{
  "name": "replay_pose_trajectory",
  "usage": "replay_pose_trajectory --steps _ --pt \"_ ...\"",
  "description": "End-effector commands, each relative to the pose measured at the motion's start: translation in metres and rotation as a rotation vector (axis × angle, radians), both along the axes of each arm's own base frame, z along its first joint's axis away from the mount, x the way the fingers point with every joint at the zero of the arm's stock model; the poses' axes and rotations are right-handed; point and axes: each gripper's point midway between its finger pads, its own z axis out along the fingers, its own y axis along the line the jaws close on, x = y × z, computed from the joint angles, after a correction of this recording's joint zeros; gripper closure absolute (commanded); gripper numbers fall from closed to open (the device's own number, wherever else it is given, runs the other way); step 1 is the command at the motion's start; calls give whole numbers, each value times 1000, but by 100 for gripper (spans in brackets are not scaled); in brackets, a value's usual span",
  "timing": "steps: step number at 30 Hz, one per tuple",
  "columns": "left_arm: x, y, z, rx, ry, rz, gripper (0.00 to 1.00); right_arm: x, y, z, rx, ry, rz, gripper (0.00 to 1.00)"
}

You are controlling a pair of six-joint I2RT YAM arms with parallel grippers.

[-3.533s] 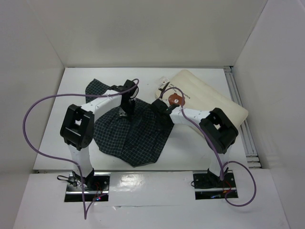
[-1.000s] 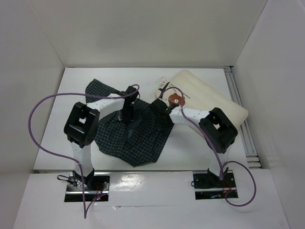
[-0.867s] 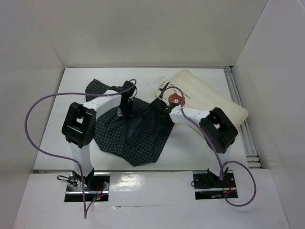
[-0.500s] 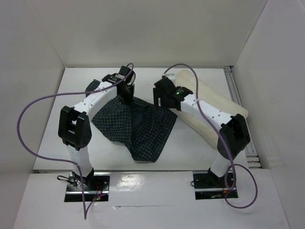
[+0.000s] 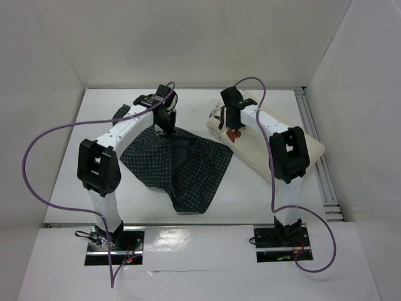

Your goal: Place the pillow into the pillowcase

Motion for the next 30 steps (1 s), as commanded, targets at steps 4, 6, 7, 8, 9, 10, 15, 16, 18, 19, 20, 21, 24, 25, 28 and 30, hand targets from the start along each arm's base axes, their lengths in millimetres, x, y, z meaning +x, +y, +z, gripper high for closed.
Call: replay_pose_trajectory --steps 4,6,7,8,9,10,15,16,18,19,20,21,24,25,28,30 --pt "-3 4 -2 3 20 -12 100 5 9 81 176 -226 48 100" --pt "-2 6 2 11 5 -7 100 -11 11 129 239 -323 88 100" --pt "0 10 2 11 5 3 100 -19 12 139 257 -341 116 100" --pt "-1 9 2 3 8 -1 100 -33 18 135 297 -315 158 100" --pt "-1 9 2 -14 15 0 100 -49 18 154 320 -344 195 100" --pt "0 11 3 -21 17 -3 100 -62 25 155 333 -333 243 100" --pt "10 11 -4 -65 48 4 100 -153 65 149 403 -269 458 100" --pt "11 15 -4 -65 47 13 100 -166 69 146 410 -253 487 100" --pt "14 16 -1 -79 42 17 100 -199 84 141 451 -227 569 100" --pt "13 14 -1 -87 45 13 100 -209 88 138 463 -213 598 100" --pt "15 18 -1 -87 45 23 100 -218 92 134 475 -194 627 100" --pt "14 16 0 -96 48 18 100 -229 97 123 486 -155 658 100" --pt "14 16 0 -96 48 18 100 -253 108 102 460 -59 742 100" --pt "15 18 0 -106 50 23 100 -259 116 93 442 -26 781 100" --pt "11 15 2 -127 57 23 100 -262 118 71 372 26 786 100" --pt "6 15 0 -134 71 18 100 -259 115 61 340 48 766 88"
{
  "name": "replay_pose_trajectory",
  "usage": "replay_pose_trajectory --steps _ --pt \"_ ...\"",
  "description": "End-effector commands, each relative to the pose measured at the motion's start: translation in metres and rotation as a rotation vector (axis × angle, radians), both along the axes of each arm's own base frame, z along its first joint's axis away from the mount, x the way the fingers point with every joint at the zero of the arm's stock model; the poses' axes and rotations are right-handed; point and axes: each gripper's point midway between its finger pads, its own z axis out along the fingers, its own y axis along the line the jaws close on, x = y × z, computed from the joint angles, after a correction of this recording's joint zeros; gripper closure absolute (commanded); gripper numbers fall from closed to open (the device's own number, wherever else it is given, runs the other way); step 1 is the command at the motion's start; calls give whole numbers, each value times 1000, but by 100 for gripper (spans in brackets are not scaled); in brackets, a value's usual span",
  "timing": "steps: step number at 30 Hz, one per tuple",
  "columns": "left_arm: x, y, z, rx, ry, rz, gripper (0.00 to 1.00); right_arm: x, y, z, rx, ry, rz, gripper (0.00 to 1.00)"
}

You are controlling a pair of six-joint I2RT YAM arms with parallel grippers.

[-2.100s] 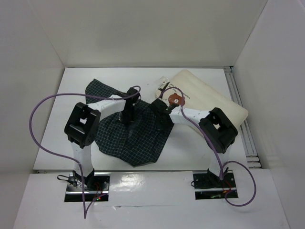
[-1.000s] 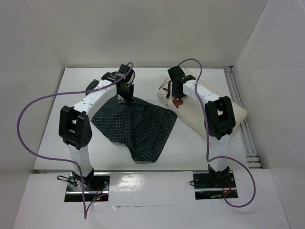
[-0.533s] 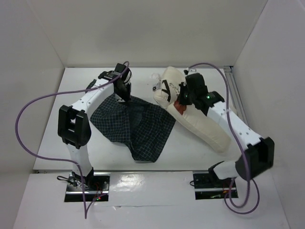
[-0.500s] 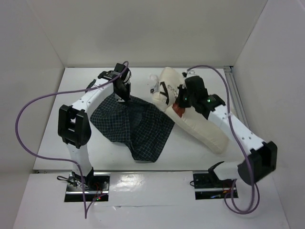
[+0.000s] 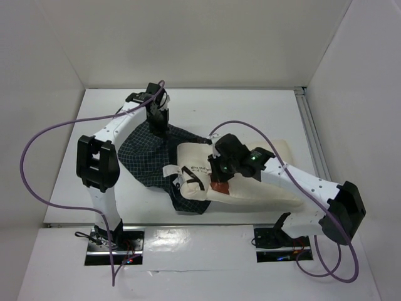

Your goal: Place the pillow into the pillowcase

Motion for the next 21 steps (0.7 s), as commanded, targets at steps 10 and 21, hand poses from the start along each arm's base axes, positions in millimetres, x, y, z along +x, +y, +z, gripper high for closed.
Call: replay_pose_trajectory --steps 10,21 --pt "-23 -4 10 -64 5 -38 100 28 17 36 -28 -102 -3 24" --pt "-31 -7 17 -103 -15 -54 100 69 63 -22 -109 32 -135 4"
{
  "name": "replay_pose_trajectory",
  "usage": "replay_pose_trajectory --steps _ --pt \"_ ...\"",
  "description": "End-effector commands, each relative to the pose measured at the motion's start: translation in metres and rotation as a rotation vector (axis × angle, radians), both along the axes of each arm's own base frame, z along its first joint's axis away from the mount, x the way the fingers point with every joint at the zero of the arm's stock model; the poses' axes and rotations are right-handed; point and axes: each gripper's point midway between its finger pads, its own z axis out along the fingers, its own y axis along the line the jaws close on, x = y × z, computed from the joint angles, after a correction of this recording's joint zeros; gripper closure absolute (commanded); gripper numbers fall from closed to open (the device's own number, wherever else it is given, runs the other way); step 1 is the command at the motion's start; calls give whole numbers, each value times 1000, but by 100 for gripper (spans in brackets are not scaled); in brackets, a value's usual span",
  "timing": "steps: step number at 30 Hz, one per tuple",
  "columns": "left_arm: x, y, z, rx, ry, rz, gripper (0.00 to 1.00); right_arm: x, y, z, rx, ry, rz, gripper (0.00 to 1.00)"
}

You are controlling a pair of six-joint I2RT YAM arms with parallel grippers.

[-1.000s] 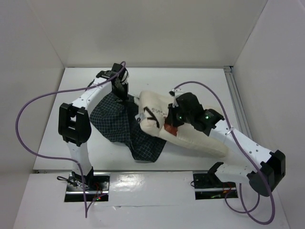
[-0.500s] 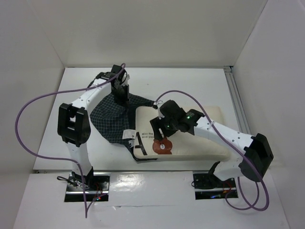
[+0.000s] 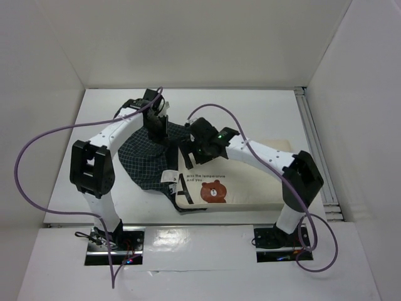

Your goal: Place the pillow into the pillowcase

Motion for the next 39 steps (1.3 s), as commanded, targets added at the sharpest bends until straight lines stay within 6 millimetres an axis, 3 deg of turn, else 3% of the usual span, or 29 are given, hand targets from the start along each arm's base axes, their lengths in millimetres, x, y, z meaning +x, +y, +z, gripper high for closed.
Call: replay_pose_trajectory --steps 1,4,7,12,18,24,35,39 --pt "1 -8 28 -75 -72 -25 100 -3 12 -28 56 48 -73 8" --pt "-2 -13 31 -105 -72 -37 100 -7 18 -52 74 88 -75 55" --pt "-3 -17 42 -136 -95 -49 100 -1 25 -45 97 78 -83 100" --pt "-8 -14 43 -126 -88 -66 100 8 26 -26 101 37 -91 100" --pt "-15 -12 58 -127 -124 -86 100 26 44 19 154 -17 -95 100" --pt "-19 -3 61 -86 -133 -96 100 53 38 25 137 -39 -154 100" --pt "-27 8 57 -29 -131 -110 100 114 -4 40 203 -70 -305 100" --pt "-32 10 50 -22 -104 -110 100 133 -13 21 232 -24 -376 100"
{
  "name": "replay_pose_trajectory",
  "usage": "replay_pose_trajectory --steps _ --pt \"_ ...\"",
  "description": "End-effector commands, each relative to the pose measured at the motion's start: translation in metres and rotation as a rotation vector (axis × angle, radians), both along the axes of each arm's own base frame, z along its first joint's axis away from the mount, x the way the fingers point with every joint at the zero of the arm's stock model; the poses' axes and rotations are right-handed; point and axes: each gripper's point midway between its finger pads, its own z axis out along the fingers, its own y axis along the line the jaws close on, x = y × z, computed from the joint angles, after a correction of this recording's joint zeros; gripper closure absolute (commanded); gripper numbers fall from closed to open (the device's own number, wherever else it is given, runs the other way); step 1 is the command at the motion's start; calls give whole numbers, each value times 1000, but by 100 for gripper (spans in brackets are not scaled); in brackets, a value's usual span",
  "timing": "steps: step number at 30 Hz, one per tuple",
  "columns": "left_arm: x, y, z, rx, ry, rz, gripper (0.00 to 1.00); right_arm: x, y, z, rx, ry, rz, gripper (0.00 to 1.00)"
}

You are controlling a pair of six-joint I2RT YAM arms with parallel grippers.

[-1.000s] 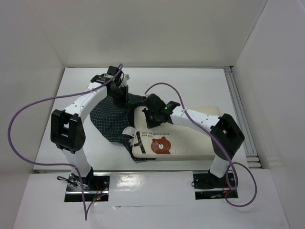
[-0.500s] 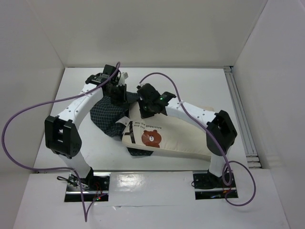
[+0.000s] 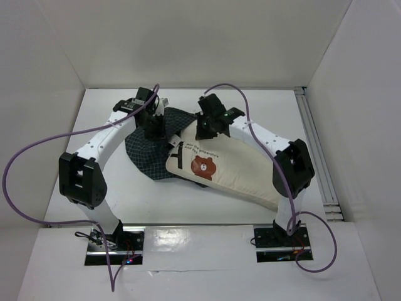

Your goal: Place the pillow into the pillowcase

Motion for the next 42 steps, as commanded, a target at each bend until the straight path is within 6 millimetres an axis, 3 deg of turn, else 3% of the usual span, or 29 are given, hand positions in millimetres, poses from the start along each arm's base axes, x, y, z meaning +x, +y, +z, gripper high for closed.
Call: replay_pose_trajectory --steps 1,3,4,8,9,10,12,13,15,16,18,20,21,22,24,25,26,29,32,36,38,39,40,42 --pt "-14 10 7 28 0 -28 100 43 -4 21 103 -69 -104 100" --pt "-15 10 10 25 -9 -28 100 45 -4 8 146 -27 -104 100" --pt "-17 10 7 28 -1 -28 100 53 -7 10 186 -33 -121 100" --pt "-14 12 9 38 -10 -11 100 55 -15 5 210 -7 -128 100" --pt "-11 11 9 38 -8 -11 100 59 -15 12 204 -26 -127 100" --pt "-9 7 4 24 5 -19 100 57 -17 10 193 -20 -121 96" --pt "-2 0 9 -8 -5 -22 100 51 -14 19 163 -51 -100 76" --pt "-2 -2 9 -20 2 -15 100 41 -11 24 151 -60 -81 61" --pt "5 -6 6 -32 10 -10 100 31 -12 24 132 -56 -68 46" --pt "9 -7 6 -34 2 -10 100 24 -13 20 114 -48 -69 43" --pt "13 -9 6 -37 5 -2 100 12 -26 23 59 -58 -78 31" --pt "17 -10 6 -38 2 -2 100 -7 -51 20 -9 -39 -117 19" --pt "20 -11 7 -39 -2 -3 100 -11 -69 17 -67 -49 -162 11" --pt "22 -11 10 -42 -11 -3 100 -21 -88 4 -117 -18 -190 9" --pt "23 -10 8 -28 -8 -6 100 -38 -129 7 -190 0 -257 3" --pt "23 -10 5 -26 1 -6 100 -51 -143 -4 -215 44 -277 3" --pt "22 -8 4 -15 8 -2 100 -58 -160 3 -218 38 -311 2" --pt "23 -6 2 -3 14 3 100 -93 -183 -6 -232 105 -364 1" --pt "21 -4 -2 11 22 8 100 -118 -199 -16 -222 149 -452 1" --pt "22 -4 -4 11 22 8 100 -128 -206 -35 -168 187 -517 2" --pt "22 -4 -4 11 22 8 100 -125 -200 -44 -129 185 -527 7" --pt "20 -7 -4 11 22 -1 100 -129 -202 -60 -136 211 -531 10" --pt "20 -7 -4 11 22 -1 100 -118 -196 -65 -107 187 -526 14" --pt "20 -7 -4 11 22 -1 100 -110 -191 -73 -91 171 -514 48"
